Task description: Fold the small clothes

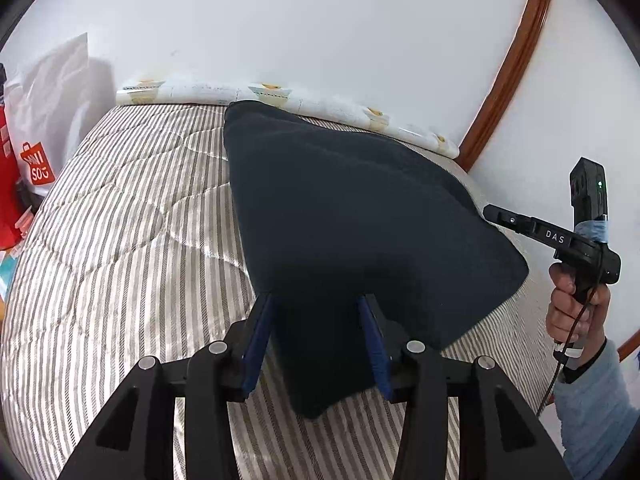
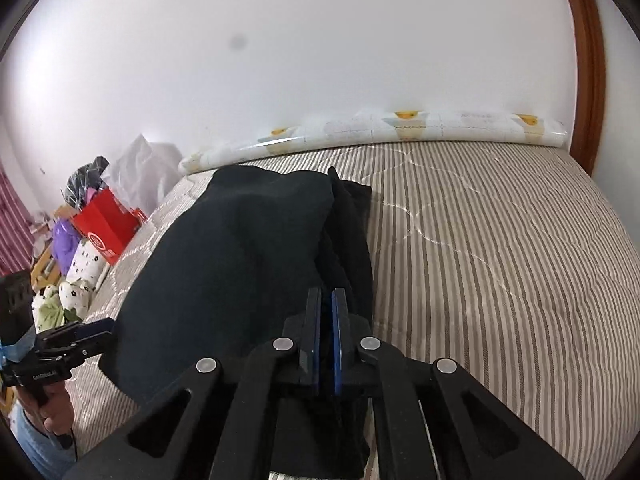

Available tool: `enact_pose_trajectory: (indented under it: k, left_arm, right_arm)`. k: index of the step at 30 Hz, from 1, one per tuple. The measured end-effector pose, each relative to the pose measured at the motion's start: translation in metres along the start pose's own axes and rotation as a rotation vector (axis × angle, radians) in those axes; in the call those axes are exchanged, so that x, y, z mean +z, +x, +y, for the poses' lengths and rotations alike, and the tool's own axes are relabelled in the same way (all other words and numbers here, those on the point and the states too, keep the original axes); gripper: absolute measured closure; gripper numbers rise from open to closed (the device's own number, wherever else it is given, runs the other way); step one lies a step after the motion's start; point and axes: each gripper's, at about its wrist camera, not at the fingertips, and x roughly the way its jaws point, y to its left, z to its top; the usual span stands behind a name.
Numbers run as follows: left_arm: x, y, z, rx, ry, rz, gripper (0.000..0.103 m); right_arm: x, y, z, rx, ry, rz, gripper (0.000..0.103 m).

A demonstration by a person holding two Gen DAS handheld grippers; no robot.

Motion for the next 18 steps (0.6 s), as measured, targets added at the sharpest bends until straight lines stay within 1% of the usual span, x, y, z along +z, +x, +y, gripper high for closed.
enact_pose_trajectory:
  k: [1,2,3,4,5,6,8,11,14,18]
  left_arm:
    - [0.0,-0.001,0.001,0.001,0.0,0.001,0.061]
    - [-0.002,-0.003,0.002,0.0,0.0,0.0,0.061]
    - [-0.004,-0.004,0.002,0.001,0.002,0.001,0.06]
    - [-0.005,-0.004,0.002,0.003,0.003,0.002,0.058]
    - [-0.006,-0.004,0.002,0.006,0.005,0.005,0.058]
    - [-0.008,-0.003,0.002,0.009,0.005,0.009,0.058]
    - [-0.011,-0.001,0.003,0.008,-0.001,0.023,0.058]
    - [-0.011,-0.005,0.003,0.009,0.002,0.021,0.058]
    - [-0.004,-0.007,0.003,0.027,0.013,0.01,0.058]
    - [0.014,-0.005,0.006,0.04,0.01,-0.004,0.058]
  right_arm:
    - [-0.002,-0.002,-0.002,0.006,0.008,0.001,0.094]
    - [-0.004,-0.002,-0.004,0.01,0.019,0.007,0.086]
    - [-0.007,-0.003,-0.006,0.013,0.035,0.01,0.08]
    - [-0.01,-0.002,-0.008,0.01,0.047,0.012,0.07]
    - [-0.016,0.0,-0.009,0.006,0.057,0.025,0.068]
    - [-0.02,0.002,-0.01,0.001,0.056,0.038,0.068]
    - [-0.032,0.005,-0.011,-0.017,0.049,0.058,0.071]
    - [-0.042,0.001,-0.012,-0.028,0.034,0.065,0.072]
    - [-0.031,-0.013,-0.01,-0.031,0.02,0.046,0.071]
    - [0.002,-0.021,0.003,-0.027,-0.031,-0.006,0.071]
